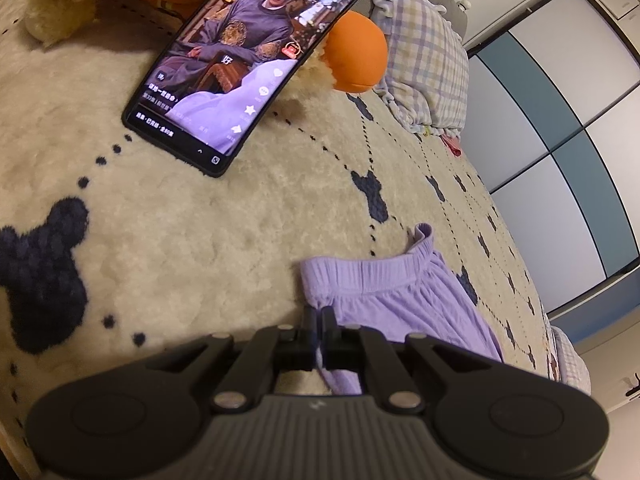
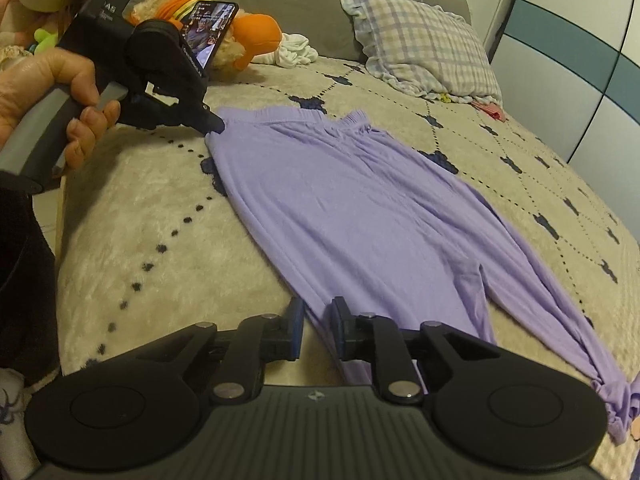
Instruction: Fold clothes
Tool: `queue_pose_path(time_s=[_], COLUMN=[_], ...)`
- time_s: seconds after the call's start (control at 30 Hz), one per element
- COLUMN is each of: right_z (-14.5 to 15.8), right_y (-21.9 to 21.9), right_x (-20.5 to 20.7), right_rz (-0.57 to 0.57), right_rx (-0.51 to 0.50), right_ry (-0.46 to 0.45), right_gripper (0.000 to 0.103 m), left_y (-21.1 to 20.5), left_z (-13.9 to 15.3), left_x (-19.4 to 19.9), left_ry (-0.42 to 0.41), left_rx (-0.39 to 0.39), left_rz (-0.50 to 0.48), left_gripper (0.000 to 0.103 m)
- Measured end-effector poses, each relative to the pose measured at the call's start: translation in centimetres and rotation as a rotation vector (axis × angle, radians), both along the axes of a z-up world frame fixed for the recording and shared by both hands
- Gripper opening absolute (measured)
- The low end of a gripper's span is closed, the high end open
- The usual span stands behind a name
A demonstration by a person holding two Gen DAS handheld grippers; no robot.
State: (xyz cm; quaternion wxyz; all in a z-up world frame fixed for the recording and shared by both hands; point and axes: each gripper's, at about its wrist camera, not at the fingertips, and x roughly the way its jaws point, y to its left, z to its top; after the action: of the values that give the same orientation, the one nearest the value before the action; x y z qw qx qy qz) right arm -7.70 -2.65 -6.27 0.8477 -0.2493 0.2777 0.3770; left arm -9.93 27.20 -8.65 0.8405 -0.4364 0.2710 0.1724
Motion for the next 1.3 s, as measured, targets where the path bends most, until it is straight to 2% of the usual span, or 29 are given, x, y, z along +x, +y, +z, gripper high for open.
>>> queue_pose_path(time_s=[0.1, 0.33, 0.4, 0.7, 0.87, 0.97, 1.07, 1.2, 1.27, 1.3], right_z=[0.2, 0.2, 0.3, 2.4, 1.6, 0.6, 0.3, 0.7, 1.0, 1.2], right_y=[0.0, -0.1, -0.1, -1.1, -0.5, 0.1, 0.4, 0.3, 0.0, -0.2], right_x=[0.0, 0.1, 0.0, -1.3, -2.4, -2.9, -2.8, -2.5, -2.3, -2.1], right_rz=[-0.001, -0.007, -0.002, 0.098, 0.149, 0.154, 0.139, 0.106, 0.092, 0.085], right_rx=[0.001, 0.021, 0.032, 0.119, 0.074, 0.027, 0.022, 0.040, 0.055, 0.067], right_ry=[-0.006, -0.004, -0.001, 0.132, 0.174, 0.165, 0.161, 0.184, 0.200, 0.211], right_gripper=[0.015, 0.003, 0.003, 0.002, 0.002, 0.002, 0.003, 0.006, 0.009, 0.010], left_y=[0.1, -0.1, -0.1, -0.1, -0.4, -0.5, -0.7, -0.7, -0.7, -0.7], left_z=[0.0, 0.0, 0.1, 0.8, 0.8, 0.7, 0.8, 1.1, 1.3, 1.4], left_x=[0.0, -0.1, -0.1, -0.3, -0.3, -0.3, -0.2, -0.5, -0.8, -1.0], left_ry=[-0.001, 0.001, 0.003, 0.032, 0.057, 0.071, 0.075, 0.074, 0.075, 0.074], left_rx=[-0.002, -0.001, 0.005, 0.068, 0.094, 0.110, 0.130, 0.128, 0.111, 0.100], left_rz=[-0.002, -0.002, -0.004, -0.008, -0.012, -0.014, -0.024, -0.032, -0.030, -0.029], left_gripper=[0.002, 0.002, 0.002, 0.002, 0.002, 0.002, 0.002, 0.009, 0.014, 0.020])
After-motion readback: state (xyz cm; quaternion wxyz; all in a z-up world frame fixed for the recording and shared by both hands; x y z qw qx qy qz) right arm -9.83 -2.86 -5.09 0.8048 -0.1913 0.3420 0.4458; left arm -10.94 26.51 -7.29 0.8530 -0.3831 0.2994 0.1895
